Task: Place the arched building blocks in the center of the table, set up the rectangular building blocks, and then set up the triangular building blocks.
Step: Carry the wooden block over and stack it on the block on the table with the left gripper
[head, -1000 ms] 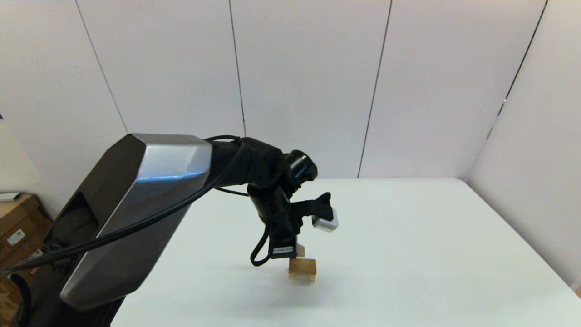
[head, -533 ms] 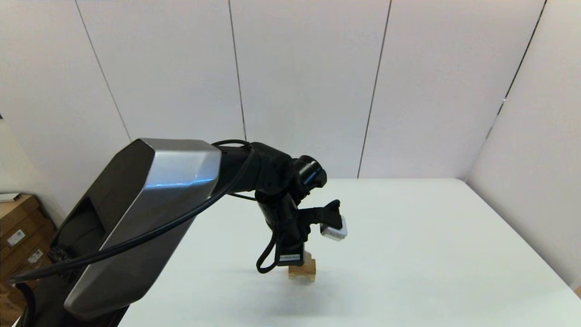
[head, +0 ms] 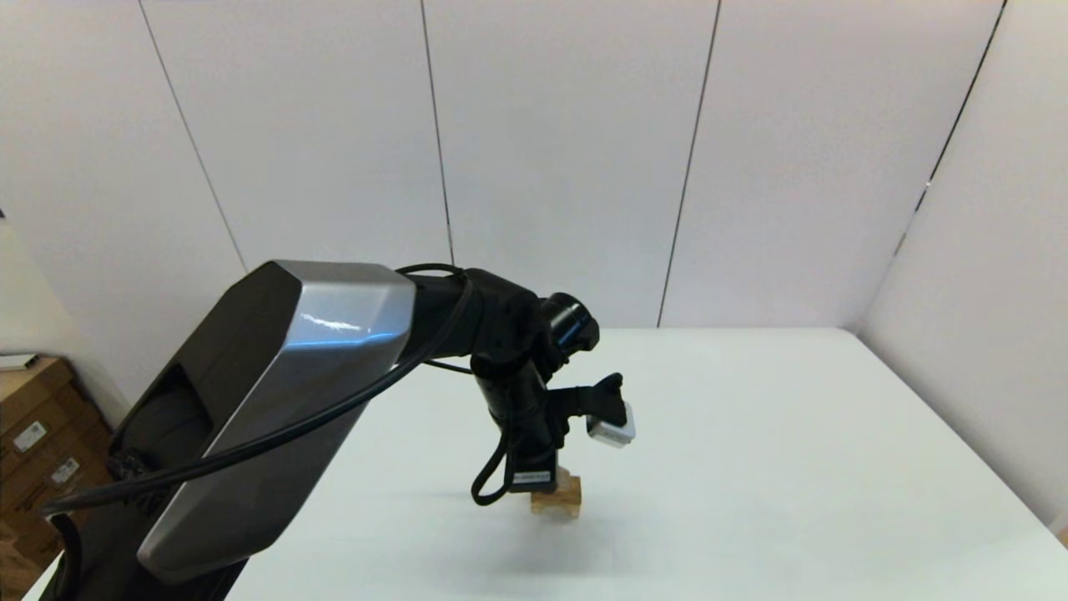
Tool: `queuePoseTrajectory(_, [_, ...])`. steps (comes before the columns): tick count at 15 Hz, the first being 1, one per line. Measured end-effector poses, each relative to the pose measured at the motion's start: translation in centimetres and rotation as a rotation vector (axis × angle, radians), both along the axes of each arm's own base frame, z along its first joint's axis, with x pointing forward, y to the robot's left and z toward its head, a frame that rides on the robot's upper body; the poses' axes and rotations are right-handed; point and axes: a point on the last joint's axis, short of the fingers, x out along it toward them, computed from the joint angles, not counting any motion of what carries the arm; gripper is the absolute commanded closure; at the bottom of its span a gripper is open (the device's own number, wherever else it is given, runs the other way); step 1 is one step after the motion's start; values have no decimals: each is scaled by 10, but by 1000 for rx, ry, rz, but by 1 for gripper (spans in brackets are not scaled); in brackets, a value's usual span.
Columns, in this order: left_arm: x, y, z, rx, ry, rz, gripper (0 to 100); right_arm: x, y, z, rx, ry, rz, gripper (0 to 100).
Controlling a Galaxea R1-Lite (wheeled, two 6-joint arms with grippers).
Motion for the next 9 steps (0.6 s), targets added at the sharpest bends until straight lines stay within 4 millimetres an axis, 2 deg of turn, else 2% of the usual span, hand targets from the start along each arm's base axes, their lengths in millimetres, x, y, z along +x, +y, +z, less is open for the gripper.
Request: queuePoseTrajectory(9, [7, -6, -11, -25, -30, 1, 100, 0, 0, 0, 0, 0, 0, 0])
